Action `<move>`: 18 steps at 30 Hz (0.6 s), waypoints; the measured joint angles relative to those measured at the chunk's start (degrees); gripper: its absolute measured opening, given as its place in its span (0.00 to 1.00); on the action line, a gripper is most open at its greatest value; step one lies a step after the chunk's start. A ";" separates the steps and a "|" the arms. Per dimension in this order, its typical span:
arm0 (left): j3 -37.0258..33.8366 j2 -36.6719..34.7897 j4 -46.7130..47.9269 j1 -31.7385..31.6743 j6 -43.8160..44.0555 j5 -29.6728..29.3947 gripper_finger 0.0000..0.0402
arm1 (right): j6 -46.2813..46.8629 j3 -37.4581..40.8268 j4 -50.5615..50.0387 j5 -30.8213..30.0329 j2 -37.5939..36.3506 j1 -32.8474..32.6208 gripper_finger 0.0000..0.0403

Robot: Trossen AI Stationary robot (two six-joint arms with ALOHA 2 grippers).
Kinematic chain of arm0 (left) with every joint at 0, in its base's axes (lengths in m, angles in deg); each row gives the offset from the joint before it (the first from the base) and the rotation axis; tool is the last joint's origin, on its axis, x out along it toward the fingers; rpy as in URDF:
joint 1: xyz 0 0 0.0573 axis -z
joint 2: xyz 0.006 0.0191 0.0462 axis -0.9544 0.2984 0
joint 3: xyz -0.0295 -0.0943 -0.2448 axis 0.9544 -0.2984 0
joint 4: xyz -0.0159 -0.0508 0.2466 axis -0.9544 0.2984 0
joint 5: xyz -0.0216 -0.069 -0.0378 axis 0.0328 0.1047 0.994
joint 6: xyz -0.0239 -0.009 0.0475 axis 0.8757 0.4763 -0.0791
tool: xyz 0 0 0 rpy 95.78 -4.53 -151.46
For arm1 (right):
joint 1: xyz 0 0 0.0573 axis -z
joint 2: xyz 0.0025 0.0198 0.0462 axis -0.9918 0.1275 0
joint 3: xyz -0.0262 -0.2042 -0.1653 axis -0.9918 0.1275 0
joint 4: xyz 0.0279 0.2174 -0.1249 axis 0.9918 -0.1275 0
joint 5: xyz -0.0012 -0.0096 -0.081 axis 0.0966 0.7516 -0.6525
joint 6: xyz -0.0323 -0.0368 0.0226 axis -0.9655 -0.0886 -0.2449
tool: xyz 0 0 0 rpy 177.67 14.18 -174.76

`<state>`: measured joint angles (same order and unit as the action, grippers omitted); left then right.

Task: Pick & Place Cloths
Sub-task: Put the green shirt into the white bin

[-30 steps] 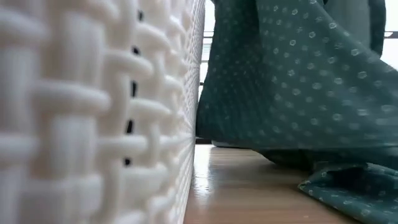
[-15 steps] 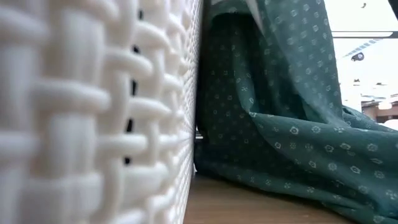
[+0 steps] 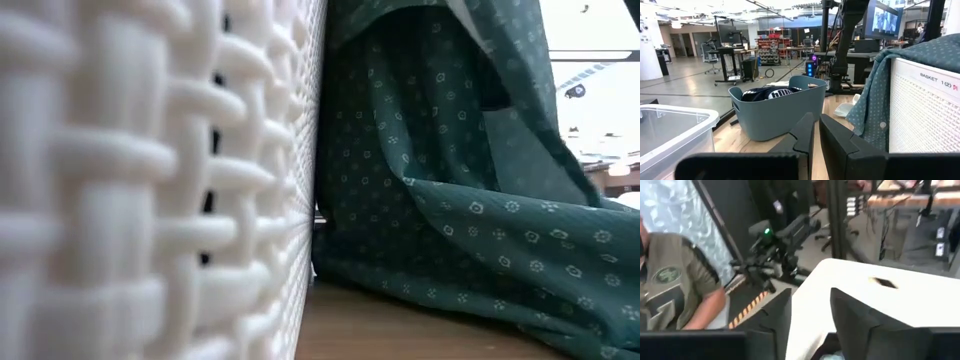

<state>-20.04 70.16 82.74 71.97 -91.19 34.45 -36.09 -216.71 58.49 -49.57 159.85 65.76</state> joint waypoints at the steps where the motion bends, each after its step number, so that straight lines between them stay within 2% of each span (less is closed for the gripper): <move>1: 0.00 0.00 0.00 0.00 0.02 0.00 0.09 | 0.03 0.00 -0.99 0.01 -0.39 -0.30 0.37; 4: 0.00 0.00 0.00 -0.01 0.00 0.00 0.09 | -2.63 0.02 -6.98 -0.25 -2.14 -1.75 0.45; 7: 0.00 0.00 0.00 -0.02 0.00 -0.02 0.09 | -4.72 0.03 -12.83 -5.90 -4.15 -4.45 0.49; 13: 0.00 0.00 0.00 -0.02 0.01 0.00 0.09 | -6.03 0.30 -24.75 -27.29 -4.98 -11.71 0.47; 15: 0.00 0.00 0.00 -0.02 0.00 0.00 0.09 | -3.80 0.43 -28.55 -34.69 -4.89 -14.03 0.46; 18: 0.00 0.00 0.00 -0.02 0.00 -0.01 0.09 | 0.74 1.16 -34.24 -42.66 -4.88 -17.67 0.44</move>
<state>-20.04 70.16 82.74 71.95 -91.19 34.44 -35.35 -215.54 24.26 -92.22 154.97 48.08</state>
